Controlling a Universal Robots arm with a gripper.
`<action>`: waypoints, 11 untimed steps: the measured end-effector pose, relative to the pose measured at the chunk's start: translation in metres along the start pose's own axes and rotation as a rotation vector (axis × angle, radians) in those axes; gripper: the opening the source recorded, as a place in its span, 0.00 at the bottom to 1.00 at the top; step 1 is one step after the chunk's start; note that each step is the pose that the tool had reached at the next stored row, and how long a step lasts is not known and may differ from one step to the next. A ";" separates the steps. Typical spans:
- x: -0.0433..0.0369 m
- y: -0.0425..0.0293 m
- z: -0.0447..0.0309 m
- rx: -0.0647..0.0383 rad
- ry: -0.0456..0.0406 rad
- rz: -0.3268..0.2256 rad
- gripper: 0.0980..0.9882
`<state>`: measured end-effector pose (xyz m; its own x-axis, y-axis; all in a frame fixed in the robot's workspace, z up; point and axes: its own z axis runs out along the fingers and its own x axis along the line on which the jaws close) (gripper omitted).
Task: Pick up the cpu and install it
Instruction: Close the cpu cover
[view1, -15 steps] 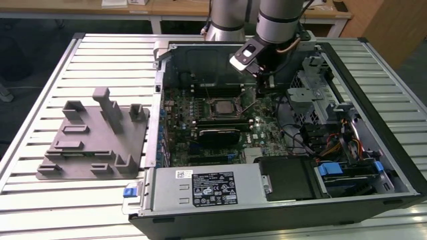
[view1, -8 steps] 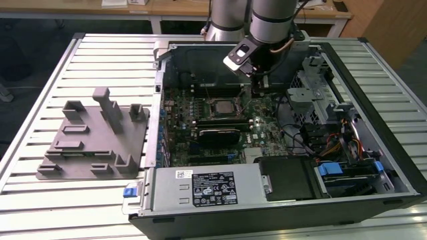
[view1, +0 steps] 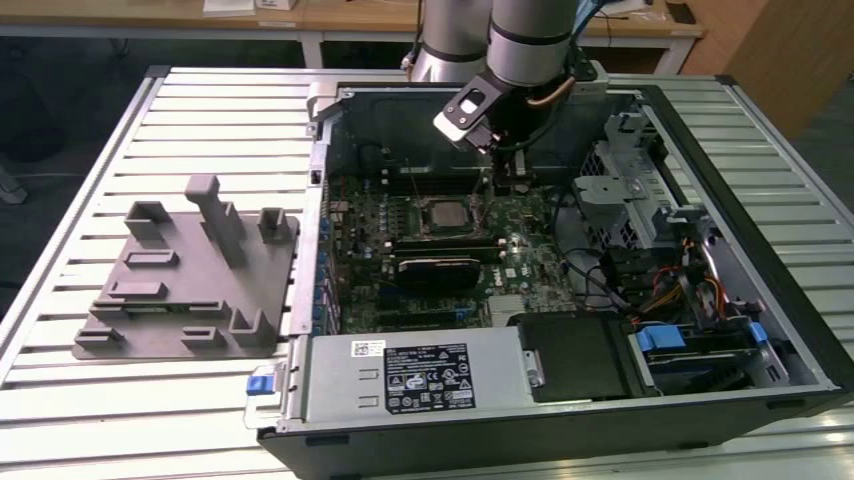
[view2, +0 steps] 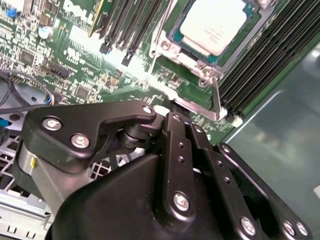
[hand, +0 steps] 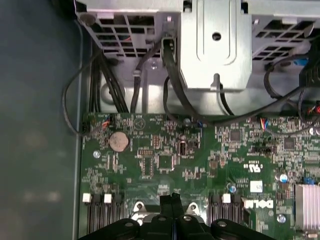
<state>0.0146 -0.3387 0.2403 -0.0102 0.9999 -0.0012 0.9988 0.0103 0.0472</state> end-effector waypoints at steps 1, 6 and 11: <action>0.0000 -0.0015 -0.0001 0.000 0.0001 0.000 0.01; 0.0001 -0.0109 -0.0005 -0.001 0.0012 0.000 0.01; 0.0002 -0.0221 -0.0011 -0.002 0.0022 0.000 0.01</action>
<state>-0.0075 -0.3387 0.2404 -0.0102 0.9999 0.0010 0.9988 0.0101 0.0487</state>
